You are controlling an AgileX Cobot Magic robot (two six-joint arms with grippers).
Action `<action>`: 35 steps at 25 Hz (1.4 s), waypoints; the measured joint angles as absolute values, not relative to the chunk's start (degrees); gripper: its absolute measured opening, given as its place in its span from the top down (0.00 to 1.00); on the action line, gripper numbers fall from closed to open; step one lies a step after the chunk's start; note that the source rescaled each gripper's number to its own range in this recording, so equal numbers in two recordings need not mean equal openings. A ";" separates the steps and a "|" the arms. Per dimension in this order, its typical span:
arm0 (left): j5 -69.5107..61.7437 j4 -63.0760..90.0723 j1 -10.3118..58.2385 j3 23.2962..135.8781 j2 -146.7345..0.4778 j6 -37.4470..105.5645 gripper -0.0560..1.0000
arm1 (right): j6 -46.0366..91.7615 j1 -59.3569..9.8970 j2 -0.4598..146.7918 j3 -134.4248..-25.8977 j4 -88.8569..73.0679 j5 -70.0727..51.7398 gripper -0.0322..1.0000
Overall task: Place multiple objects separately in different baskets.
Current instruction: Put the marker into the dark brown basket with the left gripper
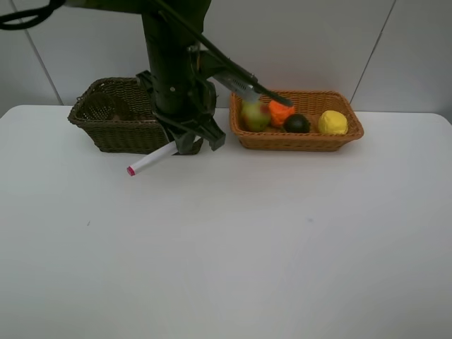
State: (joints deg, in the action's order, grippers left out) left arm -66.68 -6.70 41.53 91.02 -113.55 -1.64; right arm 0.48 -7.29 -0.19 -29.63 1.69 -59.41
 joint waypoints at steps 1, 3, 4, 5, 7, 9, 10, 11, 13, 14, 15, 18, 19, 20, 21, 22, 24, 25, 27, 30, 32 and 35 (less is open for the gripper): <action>-67.30 -8.05 41.47 93.09 -113.55 -1.24 0.75 | 0.48 -7.29 -0.19 -29.63 1.69 -59.41 0.00; -67.71 -10.04 41.00 96.54 -113.55 -0.77 0.75 | 0.48 -7.29 -0.19 -29.63 1.69 -59.41 0.00; -67.64 -10.63 40.62 97.91 -113.55 -0.38 0.75 | 0.48 -7.29 -0.19 -29.63 1.69 -59.41 0.00; -66.50 -12.20 39.14 100.86 -113.55 0.91 0.75 | 0.48 -7.29 -0.19 -29.63 1.69 -59.41 0.00; -64.17 -12.98 37.13 102.33 -113.55 2.57 0.75 | 0.48 -7.29 -0.19 -29.63 1.69 -59.41 0.00; -60.89 -13.87 35.25 102.78 -113.49 3.96 0.75 | 0.48 -7.29 -0.19 -29.63 1.62 -59.41 0.00; -59.48 -14.05 34.43 102.78 -113.49 4.49 0.75 | 0.48 -7.29 -0.19 -29.63 1.62 -59.41 0.00; -57.94 -14.11 33.27 102.87 -113.49 5.01 0.75 | 0.48 -7.29 -0.19 -29.63 1.62 -59.41 0.00; -55.16 -14.46 31.75 102.86 -113.68 5.95 0.75 | 0.48 -7.29 -0.19 -29.63 1.62 -59.41 0.00; -53.74 -14.64 30.72 102.86 -113.87 6.50 0.75 | 0.48 -7.29 -0.19 -29.63 1.62 -59.41 0.00; -52.42 -14.88 29.95 102.86 -114.17 7.26 0.75 | 0.48 -7.29 -0.19 -29.63 1.62 -59.41 0.00; -48.77 -15.79 28.13 102.86 -115.74 8.65 0.75 | 0.48 -7.29 -0.19 -29.63 1.62 -59.41 0.00; -47.65 -16.01 27.53 102.86 -116.35 8.90 0.75 | 0.48 -7.29 -0.19 -29.63 1.62 -59.41 0.00; -46.33 -16.09 26.97 102.86 -117.38 9.14 0.75 | 0.48 -7.29 -0.19 -29.63 1.62 -59.41 0.00; -44.99 -16.17 26.53 102.86 -118.14 9.19 0.75 | 0.48 -7.29 -0.19 -29.63 1.62 -59.41 0.00; -43.81 -16.18 25.99 102.86 -119.12 9.24 0.75 | 0.48 -7.29 -0.19 -29.63 1.62 -59.41 0.00; -41.52 -16.23 25.31 102.86 -121.03 9.24 0.75 | 0.48 -7.29 -0.19 -29.63 1.62 -59.41 0.00; -40.43 -16.23 25.14 102.86 -121.80 9.24 0.75 | 0.48 -7.29 -0.19 -29.63 1.62 -59.41 0.00; -39.18 -16.23 24.67 102.86 -123.38 9.24 0.75 | 0.48 -7.29 -0.19 -29.63 1.62 -59.41 0.00; -38.06 -16.81 24.16 102.86 -126.06 9.38 0.75 | 0.48 -7.29 -0.19 -29.63 1.62 -59.41 0.00; -37.64 -17.81 24.03 102.86 -127.39 9.38 0.75 | 0.48 -7.29 -0.19 -29.63 1.62 -59.41 0.00; -36.79 -18.94 23.97 102.86 -128.98 9.38 0.75 | 0.48 -7.29 -0.19 -29.63 1.62 -59.41 0.00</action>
